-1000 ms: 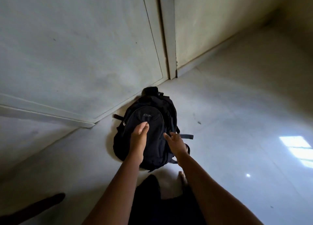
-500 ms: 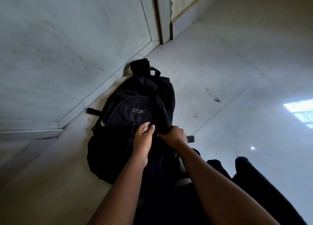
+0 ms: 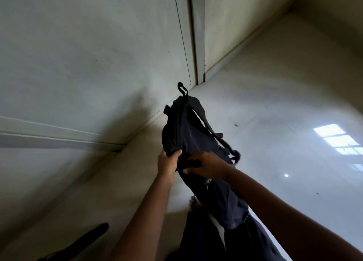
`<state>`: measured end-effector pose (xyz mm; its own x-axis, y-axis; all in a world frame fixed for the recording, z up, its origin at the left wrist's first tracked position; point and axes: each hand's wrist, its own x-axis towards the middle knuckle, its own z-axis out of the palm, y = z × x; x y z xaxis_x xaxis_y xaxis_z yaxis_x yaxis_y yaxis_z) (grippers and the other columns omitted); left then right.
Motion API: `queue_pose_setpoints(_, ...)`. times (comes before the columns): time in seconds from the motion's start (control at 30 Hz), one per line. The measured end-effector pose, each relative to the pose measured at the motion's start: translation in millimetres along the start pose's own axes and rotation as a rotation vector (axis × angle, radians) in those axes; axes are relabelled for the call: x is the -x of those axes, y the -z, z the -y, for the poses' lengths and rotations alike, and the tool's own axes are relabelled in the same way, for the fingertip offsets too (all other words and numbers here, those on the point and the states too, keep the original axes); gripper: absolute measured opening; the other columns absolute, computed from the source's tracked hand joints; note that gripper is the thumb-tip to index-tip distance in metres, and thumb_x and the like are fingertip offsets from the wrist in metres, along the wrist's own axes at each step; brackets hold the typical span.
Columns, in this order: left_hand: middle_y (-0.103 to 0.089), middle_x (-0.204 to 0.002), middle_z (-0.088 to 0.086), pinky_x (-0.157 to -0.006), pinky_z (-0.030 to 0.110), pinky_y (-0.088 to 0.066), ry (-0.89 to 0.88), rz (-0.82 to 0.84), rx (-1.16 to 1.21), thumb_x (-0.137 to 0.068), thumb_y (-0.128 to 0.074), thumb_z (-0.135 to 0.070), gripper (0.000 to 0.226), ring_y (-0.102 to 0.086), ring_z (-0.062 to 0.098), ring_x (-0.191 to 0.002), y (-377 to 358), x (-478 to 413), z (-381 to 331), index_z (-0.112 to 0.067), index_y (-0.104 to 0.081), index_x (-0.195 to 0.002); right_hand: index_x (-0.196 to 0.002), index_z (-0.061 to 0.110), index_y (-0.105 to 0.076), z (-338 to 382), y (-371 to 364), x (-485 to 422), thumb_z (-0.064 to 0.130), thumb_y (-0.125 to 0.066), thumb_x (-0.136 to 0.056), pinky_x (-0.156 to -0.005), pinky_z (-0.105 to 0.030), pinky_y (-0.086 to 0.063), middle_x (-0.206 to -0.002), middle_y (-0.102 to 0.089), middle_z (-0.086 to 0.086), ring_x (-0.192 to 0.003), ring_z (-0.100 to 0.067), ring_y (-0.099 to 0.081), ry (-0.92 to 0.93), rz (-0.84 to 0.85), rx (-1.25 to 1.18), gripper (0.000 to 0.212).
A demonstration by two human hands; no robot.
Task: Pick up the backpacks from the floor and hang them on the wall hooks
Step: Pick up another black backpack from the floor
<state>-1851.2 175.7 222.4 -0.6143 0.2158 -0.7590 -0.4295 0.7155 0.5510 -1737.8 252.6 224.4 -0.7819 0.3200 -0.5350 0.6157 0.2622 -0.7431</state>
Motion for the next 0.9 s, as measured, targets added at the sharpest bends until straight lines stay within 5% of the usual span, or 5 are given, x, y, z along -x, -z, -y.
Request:
queue_pose_setpoints(0.2,-0.066,-0.114,0.015,-0.088,0.040,-0.052,-0.208,0.138,-0.139,-0.083,-0.064,-0.011,0.035,-0.062,0.030,-0.106,43.5,94.9,6.3,-0.008,-0.058,-0.117,-0.109,0.017,-0.068,49.7,10.9,99.3,0.047,-0.062,-0.083,-0.090,-0.029,-0.047,-0.096,-0.069,0.002,-0.093,-0.012,-0.062,-0.239,-0.344,-0.454,0.039)
queue_pose_setpoints(0.43,-0.065,-0.121,0.015,-0.090,0.039,-0.044,-0.570,0.125,-0.781,-0.091,-0.052,-0.028,0.047,-0.058,0.034,-0.113,92.3,165.9,19.5,-0.014,-0.045,-0.136,-0.113,0.014,-0.062,111.1,12.2,134.4,0.047,-0.072,-0.074,-0.085,-0.031,-0.055,-0.107,-0.071,-0.001,-0.100,-0.015,-0.067,-0.396,-0.392,-1.141,0.052)
queue_pose_setpoints(0.57,-0.066,-0.119,0.013,-0.091,0.034,-0.044,-0.648,0.189,-0.874,-0.089,-0.055,-0.022,0.052,-0.059,0.032,-0.113,119.2,179.8,2.4,-0.021,-0.040,-0.139,-0.110,-0.006,-0.058,116.9,-2.7,137.2,0.019,-0.071,-0.077,-0.078,-0.039,-0.057,-0.095,-0.067,-0.016,-0.083,-0.028,-0.066,-0.597,-0.556,-1.142,0.043)
queue_pose_setpoints(0.73,-0.038,-0.148,0.000,-0.111,0.034,-0.033,-0.232,0.714,-0.538,-0.069,-0.070,-0.055,0.092,-0.040,0.017,-0.134,145.9,184.2,-41.8,-0.044,-0.017,-0.143,-0.114,0.001,-0.056,125.2,-6.1,146.4,0.018,-0.065,-0.086,-0.067,-0.030,-0.053,-0.100,-0.064,-0.013,-0.089,-0.028,-0.063,-0.512,-0.558,-1.219,0.034)
queue_pose_setpoints(0.9,-0.034,-0.151,0.001,-0.103,0.035,-0.033,-0.189,0.564,-0.189,-0.076,-0.057,-0.060,0.084,-0.036,0.020,-0.135,121.9,201.8,-61.6,-0.037,-0.015,-0.146,-0.101,0.003,-0.062,150.7,-25.9,167.6,0.031,-0.063,-0.087,-0.056,-0.009,-0.048,-0.085,-0.065,-0.004,-0.075,-0.017,-0.063,-0.356,-0.447,-0.749,0.031)
